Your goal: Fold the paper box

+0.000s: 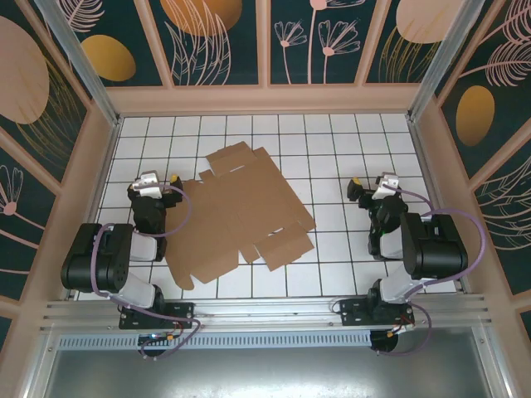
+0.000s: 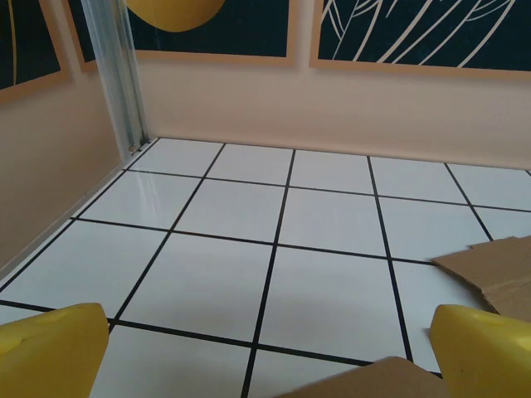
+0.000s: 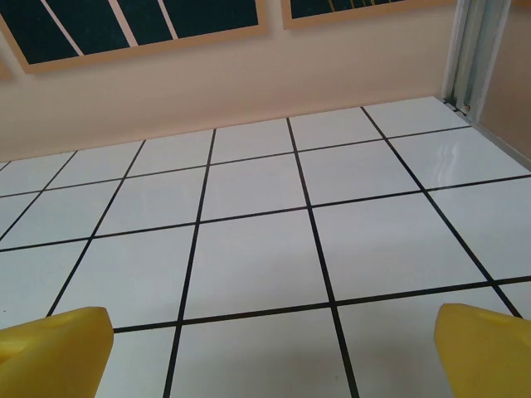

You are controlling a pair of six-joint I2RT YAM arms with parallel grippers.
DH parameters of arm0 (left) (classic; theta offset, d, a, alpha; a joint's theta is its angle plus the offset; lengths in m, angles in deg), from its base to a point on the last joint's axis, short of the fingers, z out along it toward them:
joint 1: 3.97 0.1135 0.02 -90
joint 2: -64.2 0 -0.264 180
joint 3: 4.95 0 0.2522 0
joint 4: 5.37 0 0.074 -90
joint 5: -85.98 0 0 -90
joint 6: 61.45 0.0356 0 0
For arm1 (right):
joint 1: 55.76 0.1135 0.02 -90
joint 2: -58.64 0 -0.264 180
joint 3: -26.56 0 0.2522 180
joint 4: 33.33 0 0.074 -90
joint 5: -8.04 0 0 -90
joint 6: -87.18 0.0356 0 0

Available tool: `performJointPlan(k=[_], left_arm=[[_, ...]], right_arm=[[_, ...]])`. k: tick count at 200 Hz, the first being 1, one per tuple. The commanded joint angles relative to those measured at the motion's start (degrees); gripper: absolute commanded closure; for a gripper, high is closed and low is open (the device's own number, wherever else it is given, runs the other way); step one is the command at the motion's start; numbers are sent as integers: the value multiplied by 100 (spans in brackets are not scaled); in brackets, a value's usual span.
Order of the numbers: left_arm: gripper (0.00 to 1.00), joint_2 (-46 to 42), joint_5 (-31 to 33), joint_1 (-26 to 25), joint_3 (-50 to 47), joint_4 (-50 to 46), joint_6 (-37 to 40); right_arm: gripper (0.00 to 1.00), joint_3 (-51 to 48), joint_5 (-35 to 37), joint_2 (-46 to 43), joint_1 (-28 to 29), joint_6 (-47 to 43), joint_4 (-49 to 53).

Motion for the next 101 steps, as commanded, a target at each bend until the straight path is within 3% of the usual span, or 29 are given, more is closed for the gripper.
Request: performJointPlan(k=[1,101], left_arm=[[1,-78,72,58,-55,130,-77],[1,-78,-184,60,-39,99,27]], right_arm=[[1,85,-31,-64,-18,-93,-70],[1,94,-32,-63,-27,-90,-58]])
